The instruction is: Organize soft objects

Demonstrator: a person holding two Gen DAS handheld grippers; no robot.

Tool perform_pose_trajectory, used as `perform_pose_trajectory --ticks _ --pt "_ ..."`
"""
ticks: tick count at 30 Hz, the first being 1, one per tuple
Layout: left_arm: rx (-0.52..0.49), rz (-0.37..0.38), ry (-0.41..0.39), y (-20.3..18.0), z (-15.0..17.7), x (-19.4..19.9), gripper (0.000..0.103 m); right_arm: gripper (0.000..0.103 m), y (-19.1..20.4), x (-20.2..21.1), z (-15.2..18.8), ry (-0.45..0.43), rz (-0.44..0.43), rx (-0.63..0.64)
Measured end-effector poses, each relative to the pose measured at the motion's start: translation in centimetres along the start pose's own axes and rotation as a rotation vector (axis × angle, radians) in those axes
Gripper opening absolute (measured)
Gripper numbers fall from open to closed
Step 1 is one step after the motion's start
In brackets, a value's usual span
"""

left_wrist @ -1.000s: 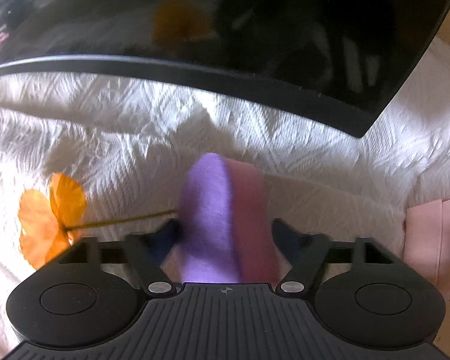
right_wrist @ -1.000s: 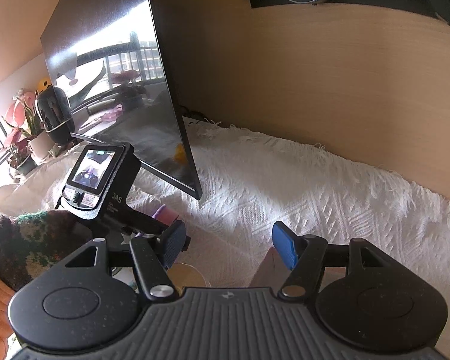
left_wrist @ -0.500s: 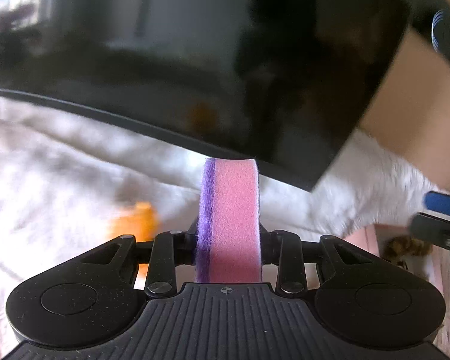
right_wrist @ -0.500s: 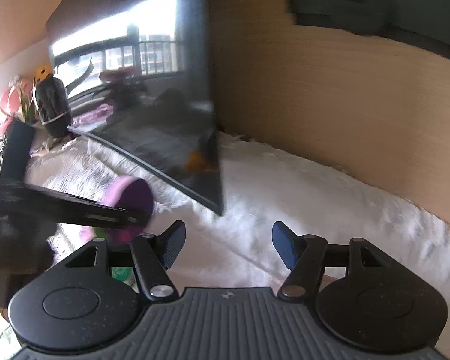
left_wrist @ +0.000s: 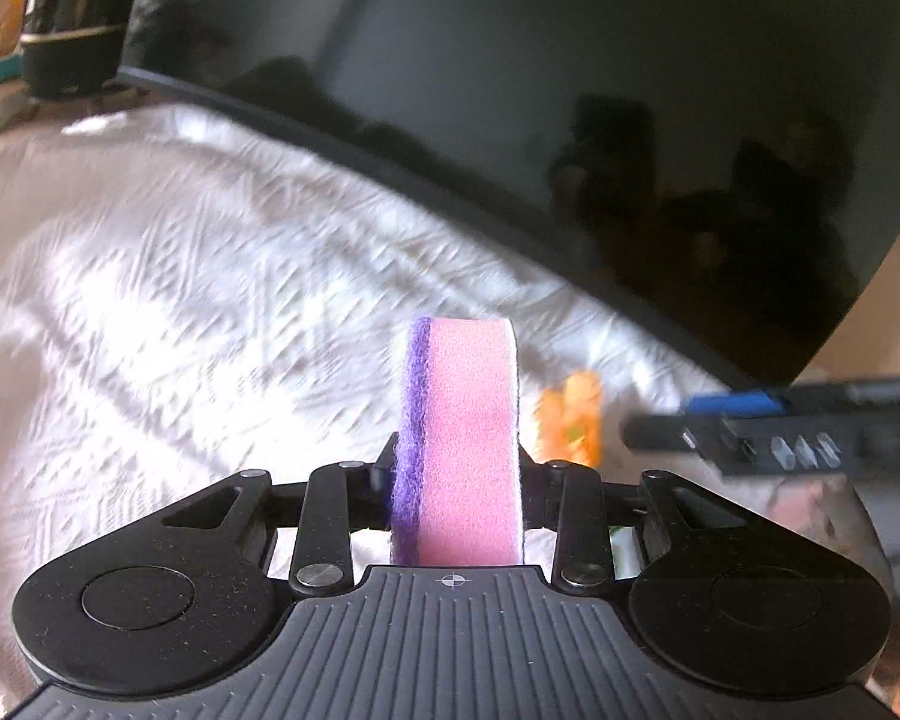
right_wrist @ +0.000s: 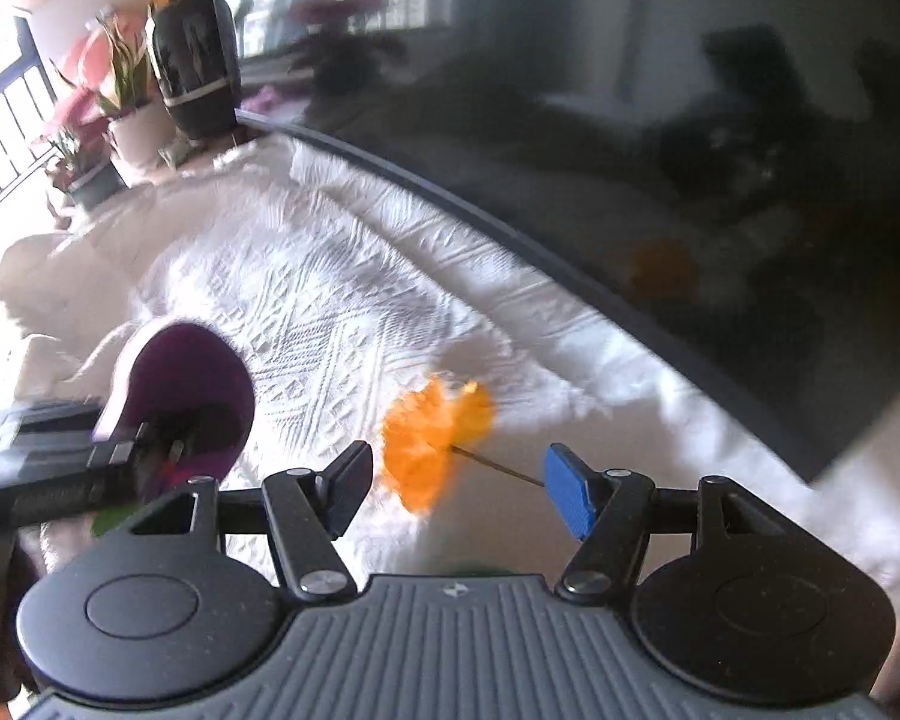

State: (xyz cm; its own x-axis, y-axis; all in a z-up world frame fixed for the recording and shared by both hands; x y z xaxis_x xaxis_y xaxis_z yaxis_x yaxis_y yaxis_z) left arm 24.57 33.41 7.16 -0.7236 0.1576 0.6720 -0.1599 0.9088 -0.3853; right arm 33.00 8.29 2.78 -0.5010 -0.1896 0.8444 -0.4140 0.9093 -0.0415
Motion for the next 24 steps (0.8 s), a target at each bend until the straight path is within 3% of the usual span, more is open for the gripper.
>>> perform_pose_trajectory --ticks 5,7,9,10,16,24 --pt "-0.024 -0.03 0.021 1.8 2.0 -0.9 0.036 0.059 1.3 -4.2 -0.1 0.068 0.046 0.001" --pt "-0.017 -0.026 0.036 2.5 2.7 -1.8 0.036 0.027 1.7 -5.0 0.3 0.088 0.062 0.024" --pt "-0.009 -0.027 0.05 3.1 3.1 -2.5 0.036 0.018 2.4 -4.6 0.6 0.083 0.082 0.071" --pt "-0.009 -0.027 0.056 3.2 3.2 -2.5 0.036 0.008 2.8 -4.1 0.5 0.071 0.082 0.095" --pt "-0.018 -0.024 0.029 2.0 3.2 -0.5 0.036 0.007 4.8 2.1 -0.7 -0.047 0.056 0.149" --pt "-0.057 0.003 -0.071 -2.3 2.3 3.9 0.036 0.007 6.5 12.5 0.2 -0.204 0.063 0.225"
Point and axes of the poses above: each gripper's, at about its wrist camera, not at the fingertips, and x roughly against the way its jaws point, y to its left, z to its underside, the point moved 6 cm from there along -x, roughly the way its jaws point, and after that the axes turned 4 degrees about x, right-handed, at the moved point
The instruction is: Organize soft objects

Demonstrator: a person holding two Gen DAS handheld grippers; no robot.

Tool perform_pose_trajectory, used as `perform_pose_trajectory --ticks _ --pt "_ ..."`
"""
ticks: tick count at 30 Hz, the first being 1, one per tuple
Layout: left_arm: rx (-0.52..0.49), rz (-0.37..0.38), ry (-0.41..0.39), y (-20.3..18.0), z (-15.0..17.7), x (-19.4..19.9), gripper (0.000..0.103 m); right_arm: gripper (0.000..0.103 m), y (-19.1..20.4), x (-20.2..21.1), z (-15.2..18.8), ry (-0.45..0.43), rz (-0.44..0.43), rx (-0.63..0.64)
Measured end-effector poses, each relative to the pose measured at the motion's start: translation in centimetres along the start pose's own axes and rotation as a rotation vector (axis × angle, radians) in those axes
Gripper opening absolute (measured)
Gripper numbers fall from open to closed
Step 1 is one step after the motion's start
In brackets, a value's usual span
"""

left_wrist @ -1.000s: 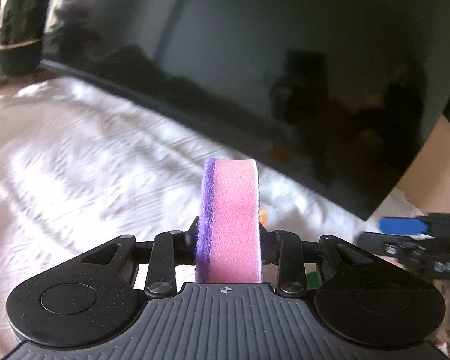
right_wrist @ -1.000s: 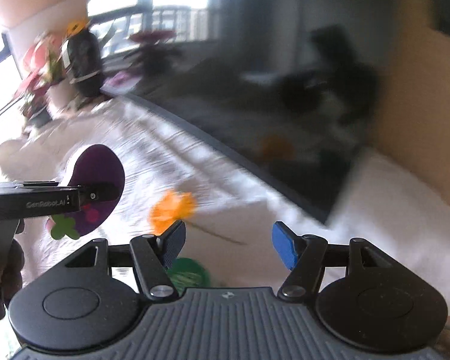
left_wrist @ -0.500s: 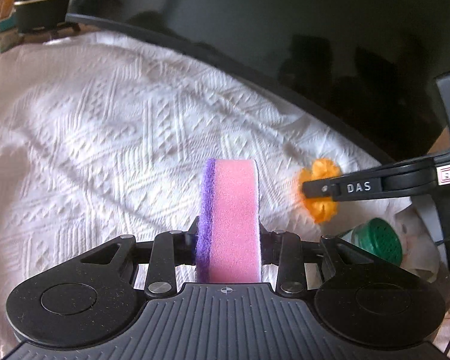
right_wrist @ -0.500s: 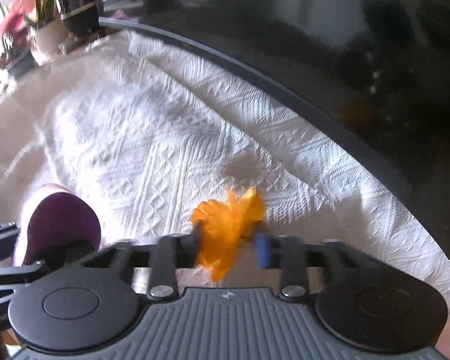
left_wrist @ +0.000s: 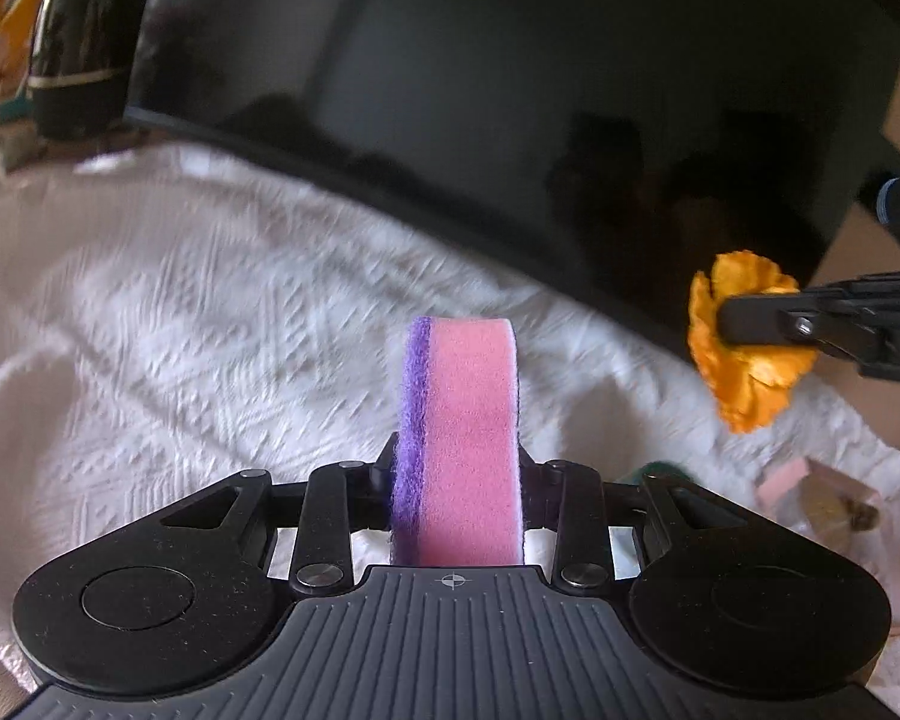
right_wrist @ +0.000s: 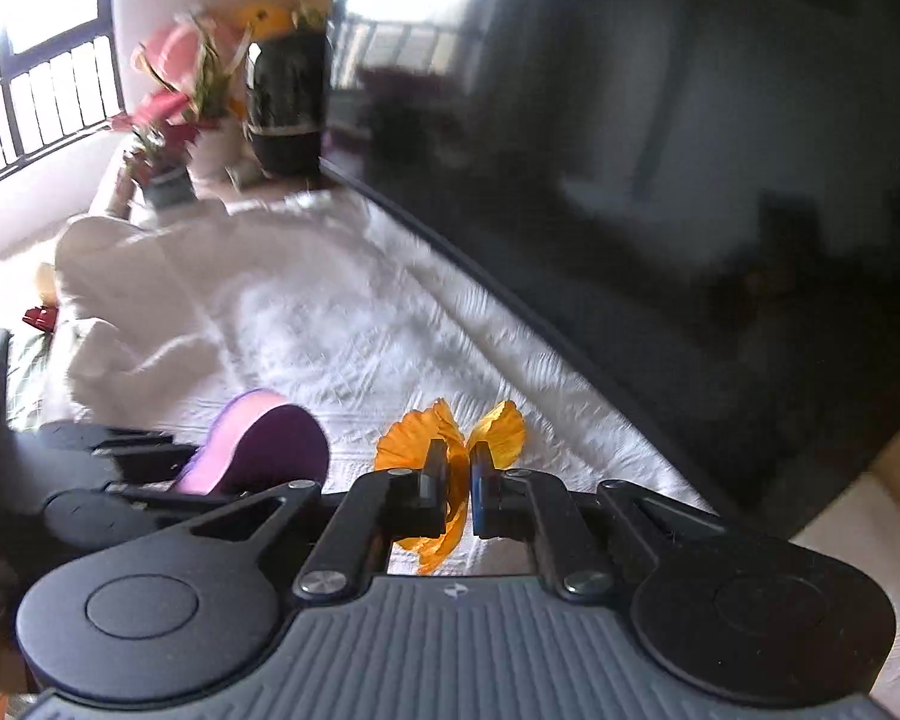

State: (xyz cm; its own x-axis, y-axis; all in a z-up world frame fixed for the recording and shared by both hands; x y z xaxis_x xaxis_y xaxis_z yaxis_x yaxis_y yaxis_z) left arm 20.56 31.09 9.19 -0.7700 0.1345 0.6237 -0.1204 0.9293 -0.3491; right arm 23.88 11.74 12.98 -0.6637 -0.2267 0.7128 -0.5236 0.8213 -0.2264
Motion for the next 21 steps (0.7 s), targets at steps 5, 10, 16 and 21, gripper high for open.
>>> perform_pose_trajectory --ticks 5,10,16,21 --pt "-0.039 0.041 -0.019 -3.9 0.1 1.0 0.036 0.007 -0.8 4.9 1.3 -0.058 0.053 0.024" --pt "-0.085 0.109 0.014 -9.2 1.1 0.0 0.036 0.007 -3.4 8.7 3.6 -0.088 0.118 -0.007" --pt "-0.146 0.207 0.066 -16.5 2.8 -2.2 0.036 0.007 -8.5 12.6 6.8 -0.116 0.231 -0.083" --pt "-0.207 0.331 0.126 -23.4 5.0 -3.8 0.036 0.007 -13.0 15.1 10.3 -0.111 0.296 -0.175"
Point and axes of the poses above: each gripper's, at about its wrist camera, not at the fingertips, and x roughly against the way its jaws point, y to its left, z to its underside, the point moved 6 cm from there along -x, roughly the way its jaws point, and after that the axes turned 4 degrees about x, right-handed, at the moved point
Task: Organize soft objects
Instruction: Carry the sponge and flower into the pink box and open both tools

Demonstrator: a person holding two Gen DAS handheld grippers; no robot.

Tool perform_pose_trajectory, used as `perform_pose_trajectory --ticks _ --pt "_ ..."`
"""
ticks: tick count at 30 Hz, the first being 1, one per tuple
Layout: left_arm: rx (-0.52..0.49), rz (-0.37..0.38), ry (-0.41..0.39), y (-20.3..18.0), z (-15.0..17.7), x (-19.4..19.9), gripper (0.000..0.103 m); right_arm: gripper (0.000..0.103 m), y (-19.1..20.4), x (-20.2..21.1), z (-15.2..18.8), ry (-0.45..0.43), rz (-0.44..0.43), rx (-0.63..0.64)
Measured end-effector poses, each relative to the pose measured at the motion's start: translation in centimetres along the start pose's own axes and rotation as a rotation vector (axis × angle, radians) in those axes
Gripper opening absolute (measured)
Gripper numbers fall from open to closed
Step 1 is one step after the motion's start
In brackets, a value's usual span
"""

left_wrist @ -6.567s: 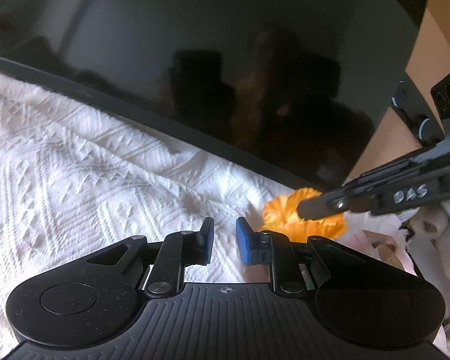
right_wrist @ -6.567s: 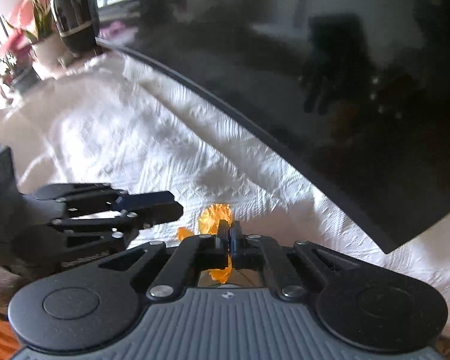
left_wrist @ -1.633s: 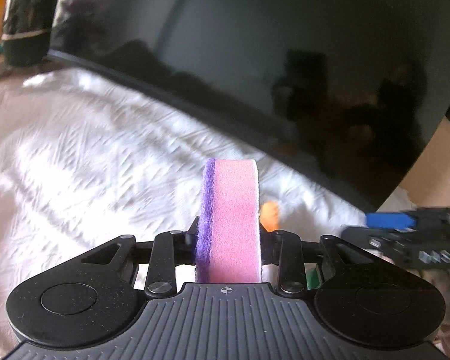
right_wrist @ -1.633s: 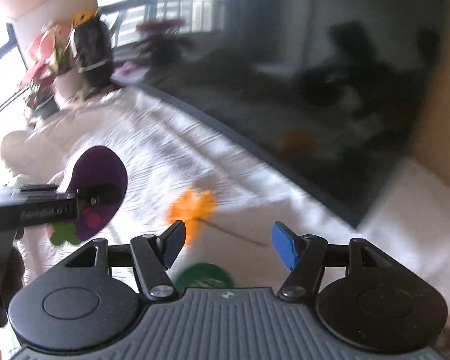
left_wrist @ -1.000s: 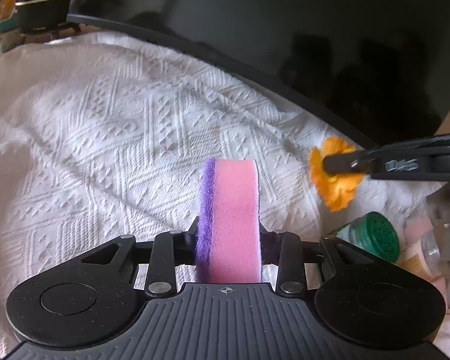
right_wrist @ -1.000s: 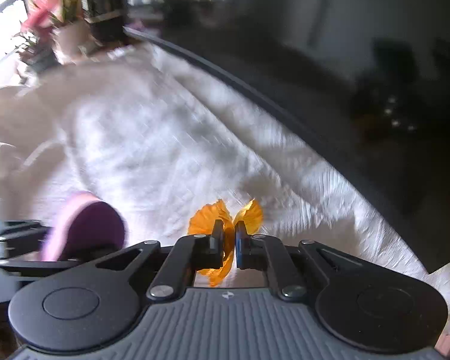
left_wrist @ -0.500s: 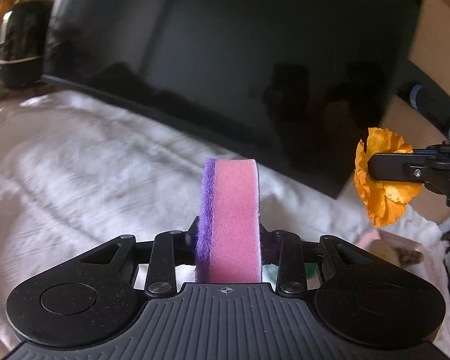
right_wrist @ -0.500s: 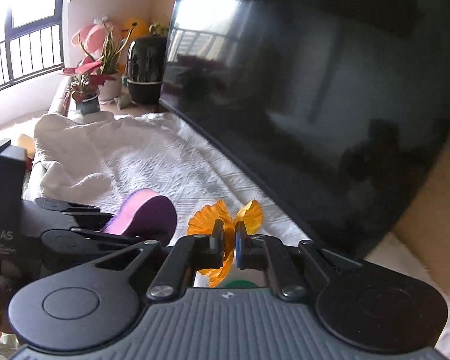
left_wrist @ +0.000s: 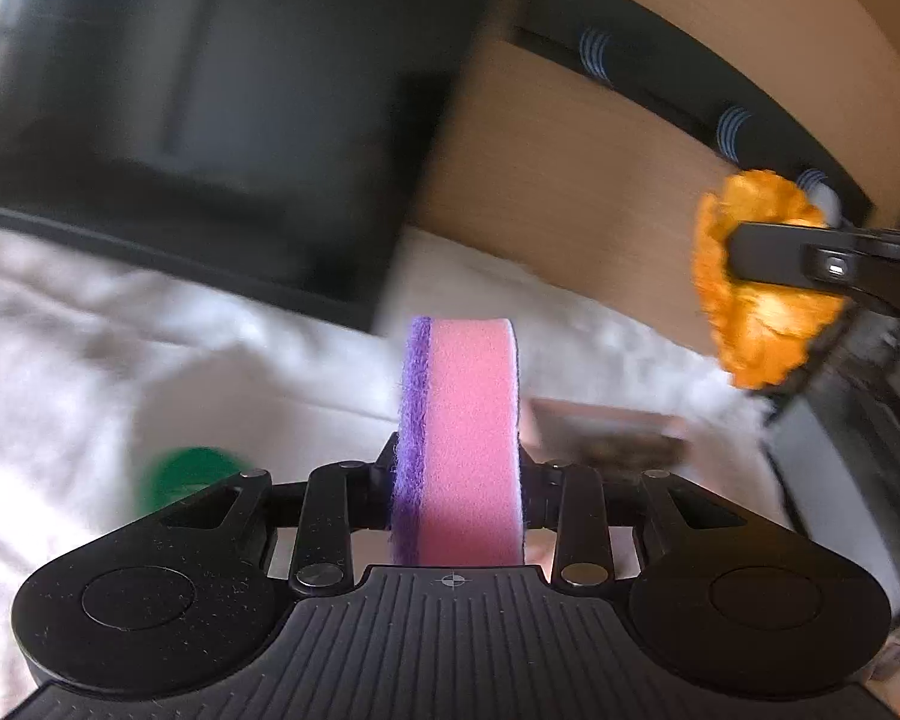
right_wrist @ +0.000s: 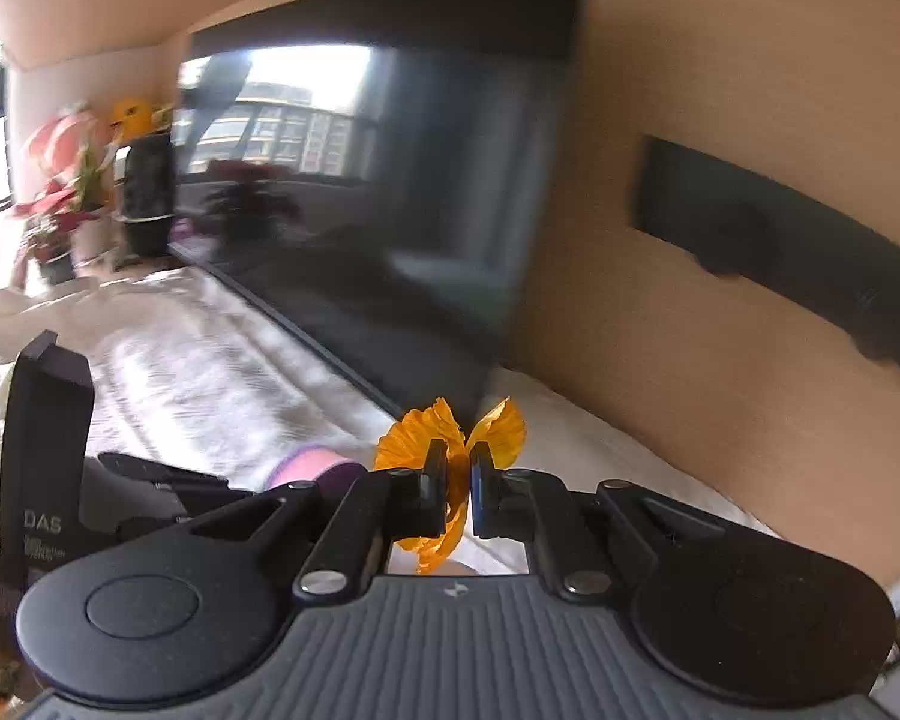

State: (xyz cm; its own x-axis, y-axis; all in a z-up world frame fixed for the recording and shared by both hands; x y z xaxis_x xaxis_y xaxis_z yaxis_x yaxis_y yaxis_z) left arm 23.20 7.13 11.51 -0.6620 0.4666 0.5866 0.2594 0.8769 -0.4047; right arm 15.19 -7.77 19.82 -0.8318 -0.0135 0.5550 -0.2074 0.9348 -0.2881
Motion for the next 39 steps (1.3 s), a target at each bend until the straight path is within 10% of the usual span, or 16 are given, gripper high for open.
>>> perform_pose_trajectory --ticks 12,28,39 --pt "-0.184 0.233 0.152 -11.8 5.2 -9.7 0.037 0.007 -10.9 -2.5 7.2 0.083 0.036 -0.298" --pt "-0.389 0.101 0.084 -11.6 6.2 -12.4 0.042 0.008 -13.9 -12.7 16.9 0.235 0.007 -0.553" --pt "-0.383 0.072 0.062 -12.0 5.1 -11.2 0.041 0.02 -14.5 -10.9 16.3 0.194 -0.053 -0.599"
Point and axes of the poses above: each gripper's, at about its wrist camera, not at the fingertips, and x roughly against the way its jaws point, y to its left, z to its underside, the point moved 6 cm from there along -x, roughly the way its jaws point, and after that the axes turned 4 degrees about x, right-handed, at the moved point
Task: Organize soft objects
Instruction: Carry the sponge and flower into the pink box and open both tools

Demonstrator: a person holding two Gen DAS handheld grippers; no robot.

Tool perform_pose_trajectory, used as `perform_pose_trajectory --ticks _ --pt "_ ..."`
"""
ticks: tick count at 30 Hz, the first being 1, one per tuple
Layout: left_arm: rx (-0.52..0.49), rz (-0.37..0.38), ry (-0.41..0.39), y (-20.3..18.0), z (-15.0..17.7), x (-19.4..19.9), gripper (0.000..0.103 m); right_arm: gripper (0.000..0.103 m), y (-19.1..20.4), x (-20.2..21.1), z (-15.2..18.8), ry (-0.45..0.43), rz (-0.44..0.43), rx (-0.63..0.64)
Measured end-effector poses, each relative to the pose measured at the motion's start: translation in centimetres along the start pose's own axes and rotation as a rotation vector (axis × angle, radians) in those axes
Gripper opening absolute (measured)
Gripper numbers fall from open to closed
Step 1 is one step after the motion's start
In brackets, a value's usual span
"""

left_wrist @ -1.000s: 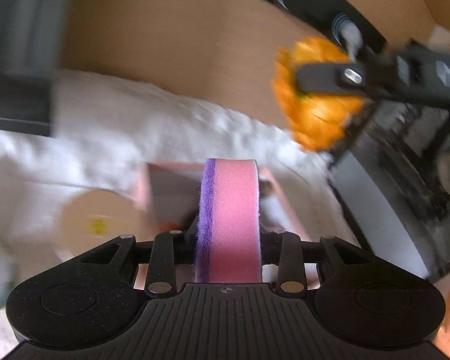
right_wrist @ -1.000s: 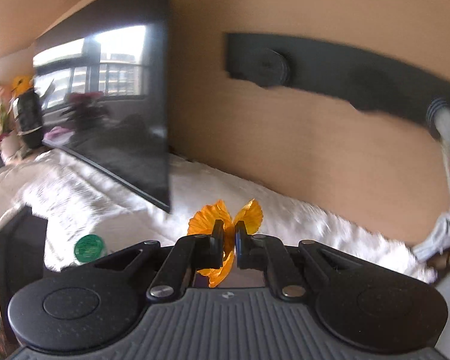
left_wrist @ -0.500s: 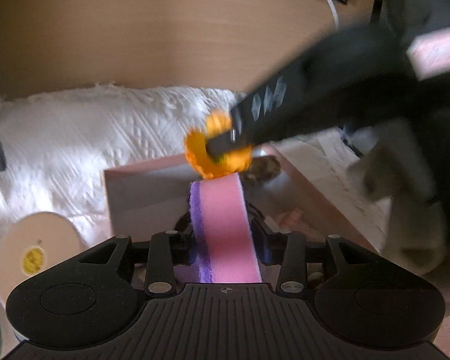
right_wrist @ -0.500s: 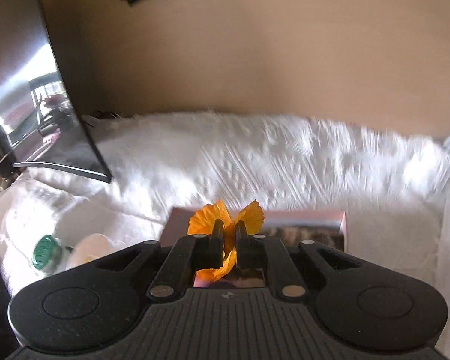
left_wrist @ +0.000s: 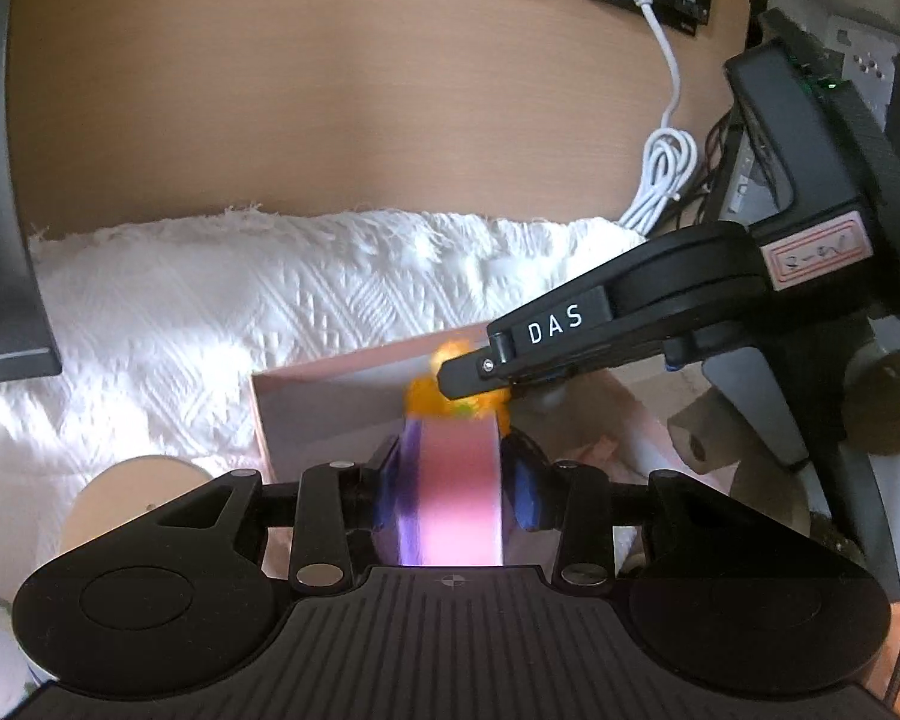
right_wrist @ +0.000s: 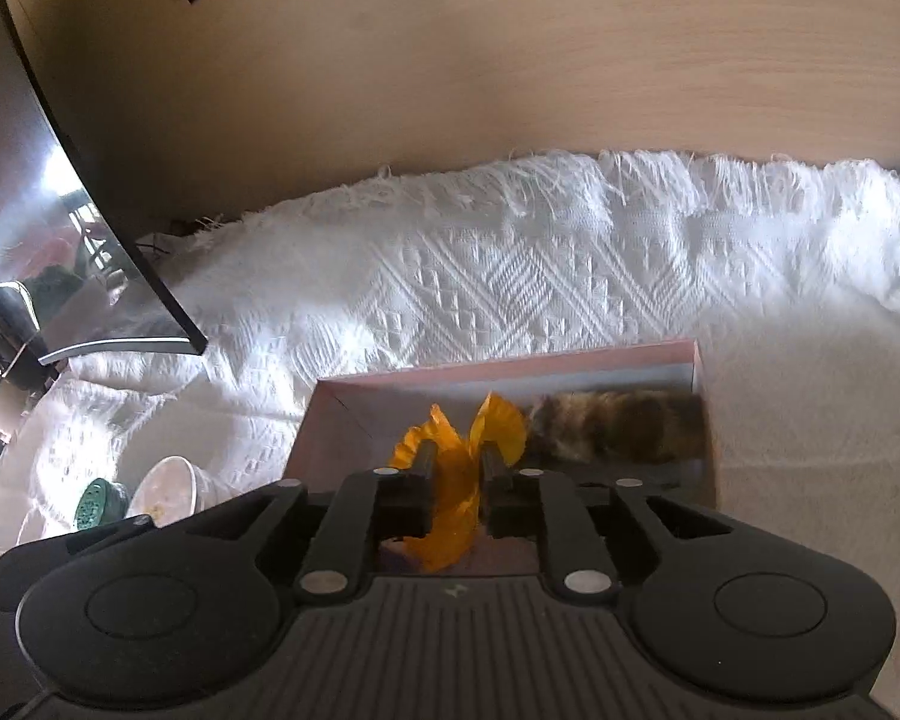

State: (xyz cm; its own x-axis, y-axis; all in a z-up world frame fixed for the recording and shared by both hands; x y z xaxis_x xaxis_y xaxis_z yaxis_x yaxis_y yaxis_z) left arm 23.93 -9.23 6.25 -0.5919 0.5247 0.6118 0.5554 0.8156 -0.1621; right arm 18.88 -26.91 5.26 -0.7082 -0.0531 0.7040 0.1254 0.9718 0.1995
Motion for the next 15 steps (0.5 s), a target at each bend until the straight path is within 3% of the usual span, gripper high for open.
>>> perform_pose_trajectory --ticks 4,9,15 --pt "-0.017 0.007 0.0 -0.8 -0.2 -0.3 0.039 0.021 -0.4 1.2 -0.3 -0.038 -0.005 -0.017" --pt "-0.045 -0.021 0.011 -1.5 -0.2 -1.0 0.024 0.021 -1.6 1.4 0.3 -0.047 -0.015 -0.056" --pt "-0.051 -0.064 0.041 -1.1 0.3 -3.0 0.02 0.021 -2.6 1.2 1.2 -0.046 -0.062 -0.096"
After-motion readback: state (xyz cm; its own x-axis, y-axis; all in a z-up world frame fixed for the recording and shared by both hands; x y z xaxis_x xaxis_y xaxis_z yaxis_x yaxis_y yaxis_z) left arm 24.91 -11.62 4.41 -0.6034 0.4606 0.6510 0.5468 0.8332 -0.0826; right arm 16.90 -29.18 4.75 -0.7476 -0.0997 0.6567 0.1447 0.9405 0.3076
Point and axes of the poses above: each gripper's, at about its wrist camera, not at the fingertips, and x roughly against the way its jaws point, y to its left, z to its underside, the point moved 6 cm from there along -x, roughly the way its jaws point, and after that the axes turned 4 degrees about x, right-handed, at the moved point
